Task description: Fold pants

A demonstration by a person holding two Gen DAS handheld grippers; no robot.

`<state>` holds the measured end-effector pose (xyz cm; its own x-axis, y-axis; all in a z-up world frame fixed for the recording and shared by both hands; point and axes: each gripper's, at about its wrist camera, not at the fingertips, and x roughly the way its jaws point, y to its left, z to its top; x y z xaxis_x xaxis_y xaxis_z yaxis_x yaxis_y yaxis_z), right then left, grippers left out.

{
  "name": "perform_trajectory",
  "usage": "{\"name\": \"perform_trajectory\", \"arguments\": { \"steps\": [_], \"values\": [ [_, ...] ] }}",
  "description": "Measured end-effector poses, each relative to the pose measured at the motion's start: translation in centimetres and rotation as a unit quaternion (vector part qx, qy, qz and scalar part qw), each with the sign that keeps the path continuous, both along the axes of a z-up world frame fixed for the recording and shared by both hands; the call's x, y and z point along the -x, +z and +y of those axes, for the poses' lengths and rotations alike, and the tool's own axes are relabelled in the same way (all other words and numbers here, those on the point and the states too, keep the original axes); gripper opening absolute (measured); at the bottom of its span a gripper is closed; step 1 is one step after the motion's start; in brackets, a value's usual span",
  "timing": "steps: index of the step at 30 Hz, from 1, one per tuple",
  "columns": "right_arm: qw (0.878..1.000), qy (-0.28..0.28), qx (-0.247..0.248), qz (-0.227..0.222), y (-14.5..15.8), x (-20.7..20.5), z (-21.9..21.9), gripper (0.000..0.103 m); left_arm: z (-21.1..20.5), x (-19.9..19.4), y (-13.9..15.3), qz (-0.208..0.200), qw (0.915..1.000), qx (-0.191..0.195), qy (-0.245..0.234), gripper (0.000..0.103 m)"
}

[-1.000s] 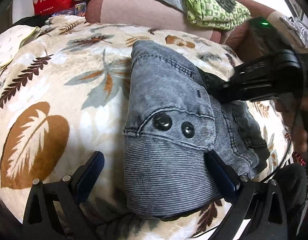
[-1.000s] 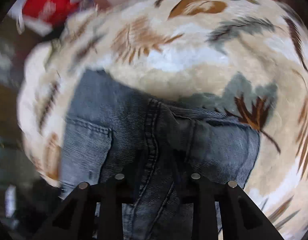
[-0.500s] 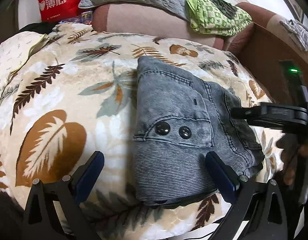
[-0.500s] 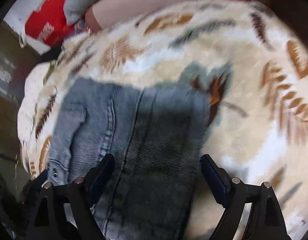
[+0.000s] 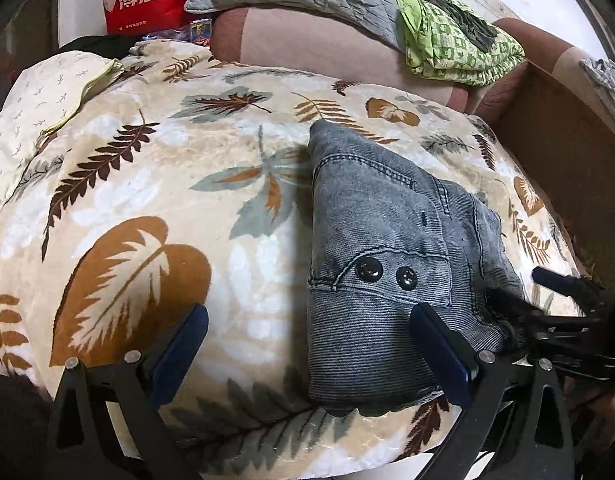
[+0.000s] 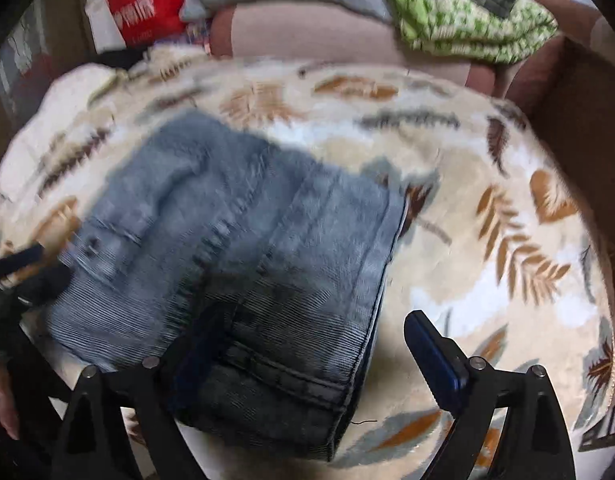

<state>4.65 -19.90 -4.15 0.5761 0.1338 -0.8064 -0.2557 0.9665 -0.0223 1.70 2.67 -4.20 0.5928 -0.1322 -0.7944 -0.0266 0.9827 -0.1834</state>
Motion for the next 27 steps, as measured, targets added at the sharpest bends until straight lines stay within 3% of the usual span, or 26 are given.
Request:
{"name": "perform_trajectory", "arguments": {
  "steps": [4, 6, 7, 9, 13, 16, 21, 23, 27],
  "values": [
    [0.999, 0.005, -0.017, -0.031, 1.0, 2.0, 0.1, 0.096, 0.1, 0.0, 0.0, 0.002, 1.0, -0.003, 0.003, 0.101],
    [0.999, 0.029, 0.024, 0.02, -2.0, 1.7, 1.2, 0.1, 0.1, -0.2, -0.2, 0.01, 0.9999, 0.0, 0.004, 0.101],
    [0.999, 0.03, 0.015, 0.04, -3.0, 1.6, 1.0, 0.1, 0.1, -0.3, -0.3, 0.014, 0.9999, 0.003, 0.002, 0.101],
    [0.997, 0.007, -0.045, 0.055, -2.0, 1.1, -0.5, 0.1, 0.2, 0.0, 0.0, 0.01, 0.9999, 0.005, -0.003, 0.101],
    [0.995, -0.034, -0.091, 0.017, 1.0, 0.8, -3.7, 0.1, 1.2, -0.5, 0.4, 0.008, 0.9999, 0.005, 0.008, 0.101],
    [0.982, -0.063, -0.178, 0.027, 1.6, 0.1, -7.1, 0.1, 2.2, -1.3, 0.6, 0.013, 0.9995, 0.011, 0.026, 0.101],
    [0.939, -0.097, -0.321, 0.075, -1.2, -1.2, -11.2, 0.1, 2.1, -2.5, 0.4, 0.026, 0.999, -0.007, 0.035, 0.101],
    [0.934, -0.104, -0.329, 0.091, -2.5, -1.4, -11.4, 0.1, 2.0, -2.6, 0.5, 0.024, 0.999, -0.012, 0.035, 0.101],
    [0.939, -0.098, -0.318, 0.087, -2.6, -1.4, -11.1, 0.1, 1.7, -2.9, 0.5, 0.023, 0.9991, -0.012, 0.035, 0.101]
  ]
}}
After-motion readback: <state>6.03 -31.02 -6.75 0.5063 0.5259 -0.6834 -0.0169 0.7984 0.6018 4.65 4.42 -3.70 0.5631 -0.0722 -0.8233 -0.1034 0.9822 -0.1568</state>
